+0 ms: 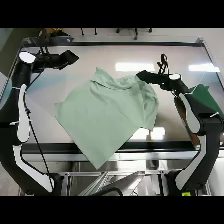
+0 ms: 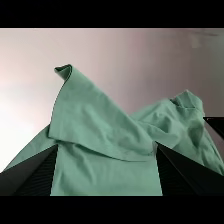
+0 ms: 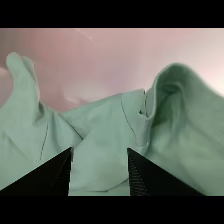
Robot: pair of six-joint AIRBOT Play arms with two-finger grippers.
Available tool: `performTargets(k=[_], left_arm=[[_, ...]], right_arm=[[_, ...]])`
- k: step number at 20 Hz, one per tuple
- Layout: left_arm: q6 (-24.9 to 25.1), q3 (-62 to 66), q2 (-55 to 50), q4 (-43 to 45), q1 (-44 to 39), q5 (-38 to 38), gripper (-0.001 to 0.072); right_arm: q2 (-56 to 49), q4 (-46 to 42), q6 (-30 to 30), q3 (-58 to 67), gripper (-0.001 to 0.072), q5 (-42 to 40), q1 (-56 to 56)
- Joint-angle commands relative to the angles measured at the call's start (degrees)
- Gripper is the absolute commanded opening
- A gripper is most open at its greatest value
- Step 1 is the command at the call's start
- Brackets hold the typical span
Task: Fold the shirts.
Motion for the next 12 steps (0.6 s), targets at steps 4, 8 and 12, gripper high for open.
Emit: performTargets(k=[4,8,12], left_arm=[[-8.5,-1.4,6.2,-0.5,10.5,-21.3,0.0661],[-9.7,-17.8,15.6,12.6,13.6,-27.0,0.0661],[-9.4,-38.9,23.4,20.5,14.0,-20.7,0.0662]], right_arm=[[4.7,-13.0,7.5,1.6,0.0384,18.4,-11.0],[5.2,-21.4,12.5,1.5,0.0384,31.2,-17.6],[2.7,-29.8,13.7,1.5,0.0383,33.9,-17.7]])
